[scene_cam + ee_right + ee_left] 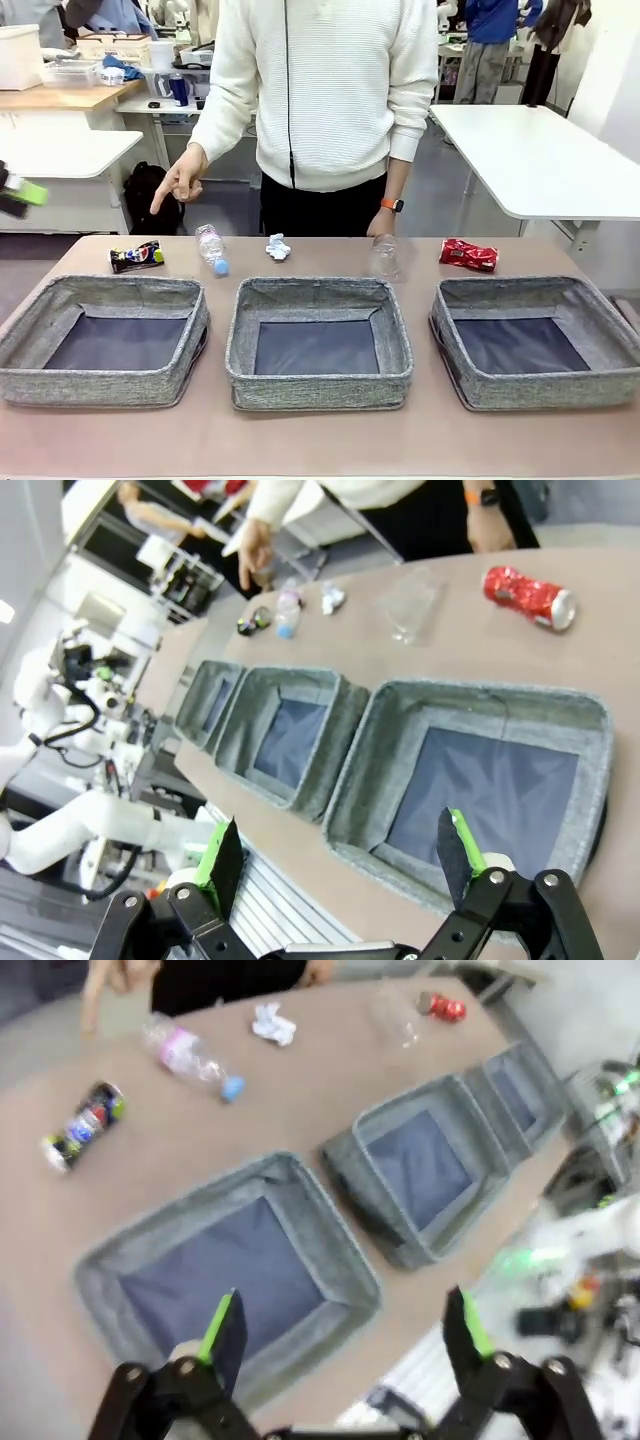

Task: Sort the waste into the appropriate baskets.
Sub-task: Pick up the waste item pointed out by the person.

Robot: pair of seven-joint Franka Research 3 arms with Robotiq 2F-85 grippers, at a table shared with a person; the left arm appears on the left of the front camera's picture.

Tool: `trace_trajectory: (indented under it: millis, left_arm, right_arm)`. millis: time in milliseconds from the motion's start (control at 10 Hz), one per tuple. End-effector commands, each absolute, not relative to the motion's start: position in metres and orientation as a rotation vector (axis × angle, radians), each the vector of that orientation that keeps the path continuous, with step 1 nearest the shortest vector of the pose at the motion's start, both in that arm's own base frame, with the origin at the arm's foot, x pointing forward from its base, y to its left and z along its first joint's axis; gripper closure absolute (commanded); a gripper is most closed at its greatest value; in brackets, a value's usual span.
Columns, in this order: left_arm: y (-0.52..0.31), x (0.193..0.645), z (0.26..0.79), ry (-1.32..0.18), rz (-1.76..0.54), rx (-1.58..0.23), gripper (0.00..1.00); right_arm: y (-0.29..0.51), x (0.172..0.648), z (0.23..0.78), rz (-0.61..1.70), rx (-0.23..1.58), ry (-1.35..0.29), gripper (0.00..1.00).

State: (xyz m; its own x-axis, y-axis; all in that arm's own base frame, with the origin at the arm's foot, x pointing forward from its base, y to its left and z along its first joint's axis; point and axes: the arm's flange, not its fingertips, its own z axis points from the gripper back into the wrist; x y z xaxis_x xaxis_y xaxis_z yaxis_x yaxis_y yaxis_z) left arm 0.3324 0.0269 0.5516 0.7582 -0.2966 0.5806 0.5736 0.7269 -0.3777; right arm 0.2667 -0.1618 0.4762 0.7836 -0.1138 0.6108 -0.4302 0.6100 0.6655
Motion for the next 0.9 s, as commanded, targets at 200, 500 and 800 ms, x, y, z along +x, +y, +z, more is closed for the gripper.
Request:
trace_trajectory:
  millis: [200, 500, 800]
  left_arm:
    - [-0.014, 0.415, 0.524, -0.224, -1.028, 0.295, 0.00]
    - [-0.032, 0.385, 0.542, -0.392, -0.738, -0.321, 0.00]
    - [0.011, 0.513, 0.503, -0.167, -1.031, -0.422, 0.00]
  right_arm:
    - [-0.163, 0.269, 0.477, 0.221, 0.919, -0.691, 0.00]
    - [-0.163, 0.269, 0.477, 0.221, 0.919, -0.691, 0.00]
    - [-0.163, 0.269, 0.477, 0.221, 0.919, -0.691, 0.00]
